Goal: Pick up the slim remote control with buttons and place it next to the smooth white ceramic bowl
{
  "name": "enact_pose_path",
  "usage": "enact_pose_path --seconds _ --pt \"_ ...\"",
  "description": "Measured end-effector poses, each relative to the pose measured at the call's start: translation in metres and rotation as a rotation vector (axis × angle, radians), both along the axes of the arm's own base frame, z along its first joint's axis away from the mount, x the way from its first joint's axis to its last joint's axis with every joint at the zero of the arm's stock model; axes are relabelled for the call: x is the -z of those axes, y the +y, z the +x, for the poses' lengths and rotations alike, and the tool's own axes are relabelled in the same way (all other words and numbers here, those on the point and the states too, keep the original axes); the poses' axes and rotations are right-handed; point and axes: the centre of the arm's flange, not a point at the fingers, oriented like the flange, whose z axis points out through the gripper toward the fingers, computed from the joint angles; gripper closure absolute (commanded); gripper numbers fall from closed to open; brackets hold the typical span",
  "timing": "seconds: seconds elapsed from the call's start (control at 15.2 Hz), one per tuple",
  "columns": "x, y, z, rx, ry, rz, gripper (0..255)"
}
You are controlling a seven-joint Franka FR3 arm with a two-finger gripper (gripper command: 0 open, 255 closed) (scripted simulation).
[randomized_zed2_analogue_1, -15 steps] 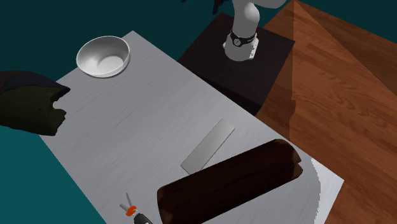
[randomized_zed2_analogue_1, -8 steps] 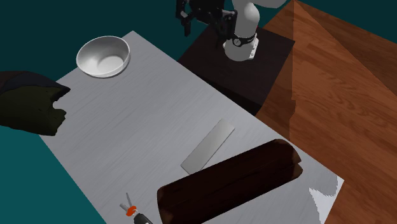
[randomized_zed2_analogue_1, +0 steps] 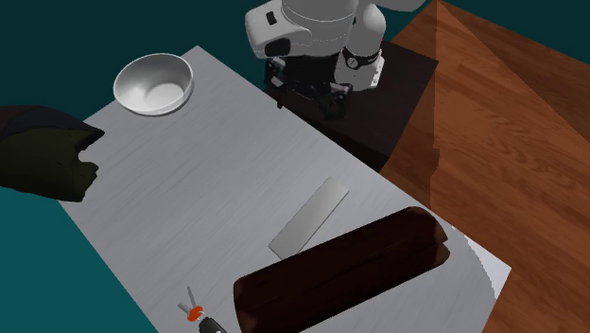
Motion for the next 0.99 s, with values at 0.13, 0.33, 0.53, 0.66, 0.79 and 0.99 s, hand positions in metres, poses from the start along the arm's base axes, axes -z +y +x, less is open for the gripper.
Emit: enact_pose_path --seconds 0.13,0.33,0.53,0.66,0.79,0.99 --pt "0.014 0.015 0.019 0.005 0.006 0.003 0" --pt "0.033 0.033 0.049 0.012 0.014 0.009 0" --pt "0.058 0.052 0.075 0.019 0.022 0.015 0" --pt "0.072 0.064 0.094 0.024 0.028 0.019 0" --pt "0.090 0.078 0.114 0.029 0.033 0.023 0" --pt "0.104 0.092 0.135 0.034 0.039 0.027 0"
